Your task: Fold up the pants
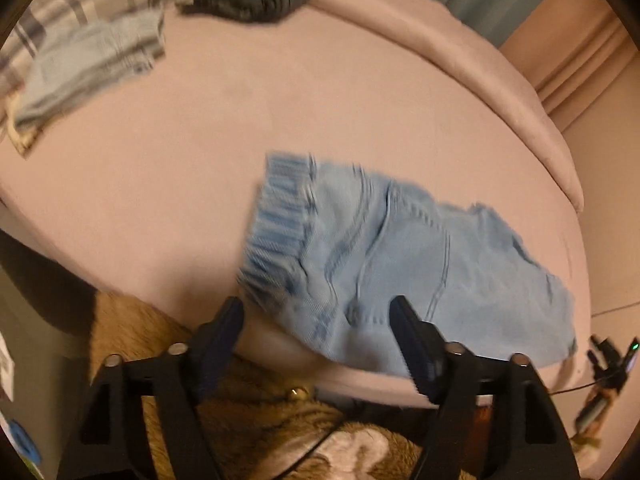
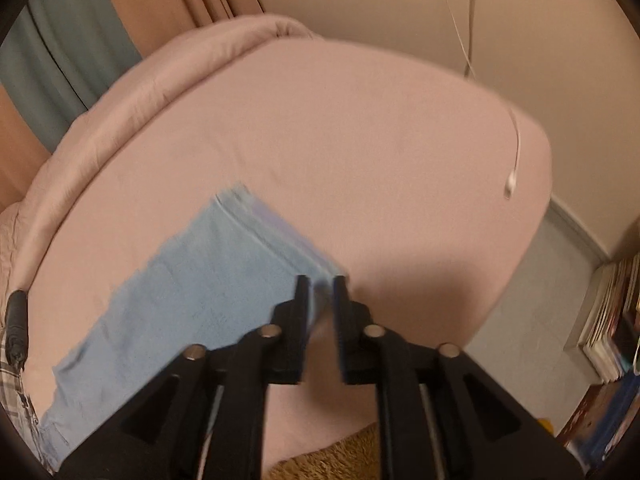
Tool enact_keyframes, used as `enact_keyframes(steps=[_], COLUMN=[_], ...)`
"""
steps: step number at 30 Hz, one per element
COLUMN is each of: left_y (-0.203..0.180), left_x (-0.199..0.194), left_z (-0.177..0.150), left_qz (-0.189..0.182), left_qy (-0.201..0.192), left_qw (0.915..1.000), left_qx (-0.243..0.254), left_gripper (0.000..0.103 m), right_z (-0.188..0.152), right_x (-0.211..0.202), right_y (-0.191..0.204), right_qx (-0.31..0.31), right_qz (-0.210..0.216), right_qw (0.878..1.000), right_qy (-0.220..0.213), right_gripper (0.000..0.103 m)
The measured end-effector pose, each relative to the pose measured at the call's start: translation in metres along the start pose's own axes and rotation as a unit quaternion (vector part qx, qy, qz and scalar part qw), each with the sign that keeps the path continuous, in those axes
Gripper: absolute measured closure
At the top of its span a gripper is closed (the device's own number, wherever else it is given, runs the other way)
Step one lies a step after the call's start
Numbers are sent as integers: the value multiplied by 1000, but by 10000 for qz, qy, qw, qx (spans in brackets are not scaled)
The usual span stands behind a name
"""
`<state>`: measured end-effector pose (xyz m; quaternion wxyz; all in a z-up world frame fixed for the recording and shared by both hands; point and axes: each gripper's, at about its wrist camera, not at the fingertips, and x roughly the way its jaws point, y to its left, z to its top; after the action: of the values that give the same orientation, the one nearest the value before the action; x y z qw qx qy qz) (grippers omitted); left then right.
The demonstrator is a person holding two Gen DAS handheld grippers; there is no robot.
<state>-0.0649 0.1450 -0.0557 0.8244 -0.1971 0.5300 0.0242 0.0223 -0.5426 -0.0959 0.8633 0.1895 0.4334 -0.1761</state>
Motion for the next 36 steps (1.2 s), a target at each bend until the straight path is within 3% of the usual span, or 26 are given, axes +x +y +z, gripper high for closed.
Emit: enact_keyframes(steps=[2, 6, 10, 13, 15, 17, 20, 23, 25, 30, 32, 34, 36], left_y=[-2, -13, -13, -13, -13, -15, -16, -16, -19, -22, -23, -24, -24], left_x=[0, 19, 36, 49, 53, 53, 52, 54, 55, 56, 55, 55, 55], left_z=[8, 32, 49, 55, 55, 54, 52, 51, 48, 46, 46, 45, 45], left_qz=[85, 228, 385, 399, 374, 437, 419, 286, 331, 439, 473, 491, 495], left_qy=[-120, -263, -252, -224, -197, -244, -251, -150, -179, -234, -255, -275, -296], left_qw=[9999, 9992, 9983, 9984, 9986, 9981, 9981, 9990, 9986, 9979, 9976, 9974, 9972], left_qx=[26, 182, 348, 343, 320, 368, 372, 319, 364, 407, 432, 453, 485], left_gripper=[27, 27, 27, 27, 27, 27, 27, 27, 27, 27, 27, 27, 27], right_z=[15, 44, 53, 50, 46, 47, 58, 65, 67, 52, 50, 54, 55], right_x=[1, 44, 102, 131, 126, 112, 80, 64, 75, 131, 126, 121, 110], right_y=[10, 54, 78, 87, 90, 86, 88, 86, 84, 85, 85, 90, 97], right_qx=[-201, -785, -1104, -1322, -1552, -1448, -1325, -1124, -1025, -1017, -1085, -1052, -1042], right_qz=[172, 642, 227, 90, -236, -95, -92, -76, -246, -479, -522, -593, -507], right_qw=[9996, 9941, 9907, 9883, 9866, 9890, 9908, 9922, 9934, 9933, 9926, 9923, 9926], right_qy=[21, 381, 756, 755, 448, 288, -267, -541, -459, 276, 138, 258, 374], right_gripper=[40, 40, 41, 51, 81, 93, 93, 93, 93, 87, 83, 80, 71])
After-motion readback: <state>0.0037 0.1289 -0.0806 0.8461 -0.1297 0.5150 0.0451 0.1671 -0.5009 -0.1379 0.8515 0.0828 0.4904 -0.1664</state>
